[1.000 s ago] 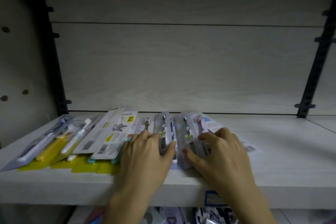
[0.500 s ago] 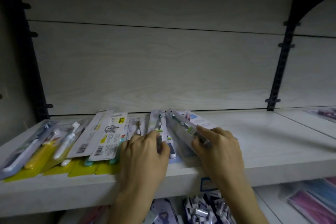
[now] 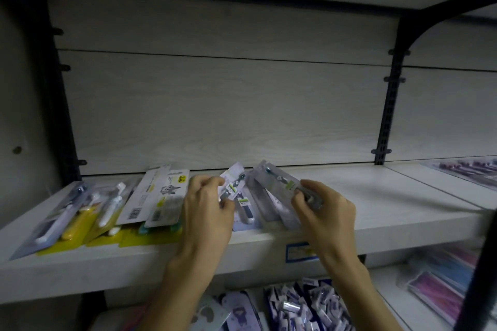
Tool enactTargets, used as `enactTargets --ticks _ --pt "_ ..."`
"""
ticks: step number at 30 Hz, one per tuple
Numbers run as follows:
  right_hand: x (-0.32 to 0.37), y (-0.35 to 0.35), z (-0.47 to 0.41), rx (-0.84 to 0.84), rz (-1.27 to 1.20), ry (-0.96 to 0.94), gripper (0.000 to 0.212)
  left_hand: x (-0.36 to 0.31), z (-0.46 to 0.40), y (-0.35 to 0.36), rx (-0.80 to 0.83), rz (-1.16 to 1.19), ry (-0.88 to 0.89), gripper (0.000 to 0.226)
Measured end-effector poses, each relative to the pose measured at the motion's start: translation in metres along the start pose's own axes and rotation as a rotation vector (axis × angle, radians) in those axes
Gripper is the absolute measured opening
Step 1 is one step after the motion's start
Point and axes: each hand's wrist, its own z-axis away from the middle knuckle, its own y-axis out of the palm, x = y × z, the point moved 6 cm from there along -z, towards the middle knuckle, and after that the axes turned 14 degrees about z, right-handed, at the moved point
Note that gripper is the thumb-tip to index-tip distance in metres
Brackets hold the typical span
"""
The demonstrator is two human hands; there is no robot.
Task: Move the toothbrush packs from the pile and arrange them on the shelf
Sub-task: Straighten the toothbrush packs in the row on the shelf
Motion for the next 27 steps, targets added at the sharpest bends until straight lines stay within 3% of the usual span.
enactTargets --ticks 4,8,10,14,17,19,23,27 --pt "0.000 -0.016 0.008 -0.004 -0.086 0.100 0.012 0.002 0.008 -0.010 0.011 0.029 -0.098 0.038" --pt "-0.002 -0.026 0.022 0.028 -0.173 0.208 0.032 -0.003 0.024 -0.026 -0.013 0.097 -0.092 0.035" --pt "-0.002 -0.031 0.031 0.032 -0.211 0.249 0.036 -0.004 0.033 -0.036 -0.037 0.166 -0.066 0.036" --pt "-0.002 -0.043 0.050 0.054 -0.322 0.350 0.025 -0.001 0.052 -0.055 -0.064 0.352 -0.094 0.041" --pt "-0.010 -0.043 0.068 0.122 -0.449 0.497 0.042 0.001 0.069 -0.064 -0.043 0.484 -0.149 0.038" --pt "-0.012 -0.045 0.082 0.163 -0.549 0.577 0.039 0.002 0.081 -0.065 -0.001 0.549 -0.183 0.036" --pt "-0.016 -0.054 0.109 0.272 -0.634 0.665 0.014 0.004 0.105 -0.050 0.132 0.683 -0.274 0.034" --pt "-0.025 -0.069 0.121 0.338 -0.658 0.706 0.019 -0.002 0.121 -0.029 0.222 0.780 -0.326 0.032"
